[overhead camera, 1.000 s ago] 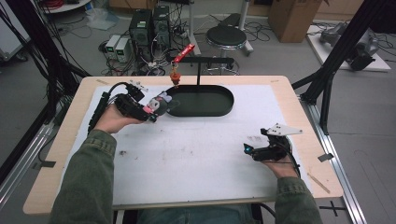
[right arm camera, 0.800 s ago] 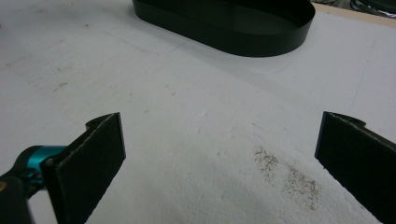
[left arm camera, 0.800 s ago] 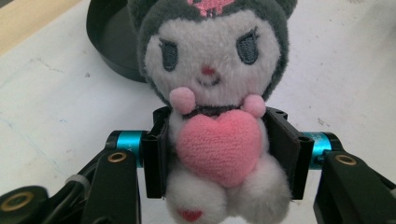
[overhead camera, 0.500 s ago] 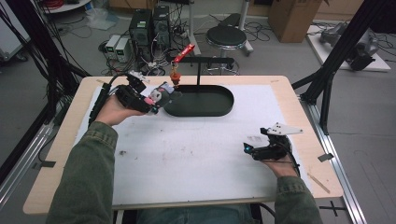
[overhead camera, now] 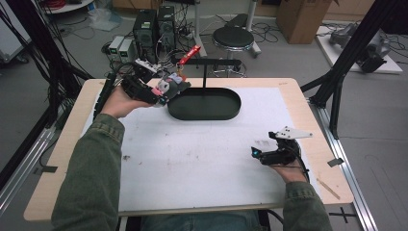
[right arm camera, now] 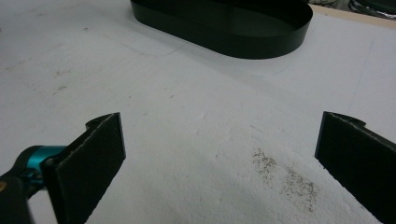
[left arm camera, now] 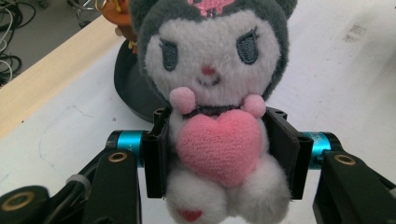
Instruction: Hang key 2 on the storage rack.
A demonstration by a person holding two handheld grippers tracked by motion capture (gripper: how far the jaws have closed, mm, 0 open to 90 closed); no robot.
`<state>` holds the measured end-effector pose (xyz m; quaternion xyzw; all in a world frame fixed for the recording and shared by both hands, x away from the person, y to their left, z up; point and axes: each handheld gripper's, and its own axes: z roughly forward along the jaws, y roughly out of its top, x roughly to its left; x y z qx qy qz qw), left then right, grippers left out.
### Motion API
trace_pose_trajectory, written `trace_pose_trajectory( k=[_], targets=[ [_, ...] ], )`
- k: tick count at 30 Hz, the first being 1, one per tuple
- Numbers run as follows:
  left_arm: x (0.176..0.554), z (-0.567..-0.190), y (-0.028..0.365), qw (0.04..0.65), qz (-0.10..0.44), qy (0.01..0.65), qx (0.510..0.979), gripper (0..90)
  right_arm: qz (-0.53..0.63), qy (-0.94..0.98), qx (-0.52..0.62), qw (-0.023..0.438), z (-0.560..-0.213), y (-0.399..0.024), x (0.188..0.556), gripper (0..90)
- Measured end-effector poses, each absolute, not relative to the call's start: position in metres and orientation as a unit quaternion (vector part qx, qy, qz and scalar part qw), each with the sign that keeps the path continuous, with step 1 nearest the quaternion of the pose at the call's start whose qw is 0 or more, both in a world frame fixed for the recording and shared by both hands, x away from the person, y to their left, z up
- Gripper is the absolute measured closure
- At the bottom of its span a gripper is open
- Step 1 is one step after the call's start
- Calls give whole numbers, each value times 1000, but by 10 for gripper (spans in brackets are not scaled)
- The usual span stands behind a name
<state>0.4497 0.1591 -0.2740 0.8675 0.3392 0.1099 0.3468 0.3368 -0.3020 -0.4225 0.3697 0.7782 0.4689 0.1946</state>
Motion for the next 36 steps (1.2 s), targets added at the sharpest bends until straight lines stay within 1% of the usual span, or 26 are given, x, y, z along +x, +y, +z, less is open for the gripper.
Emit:
trace_pose_trajectory(
  k=[12,19,28,36],
  targets=[
    [465,-252,143,340,117,332,872,483,466,780,370,195,-423,-302,337,7],
    [475,-247,132,329,119,329,877,483,467,779,372,193,-423,-302,337,7],
    [489,-251,122,315,118,330,882,484,463,781,372,194,-423,-303,337,7],
    [501,-240,101,296,130,323,889,484,463,780,376,191,-423,-303,336,7]
  ],
)
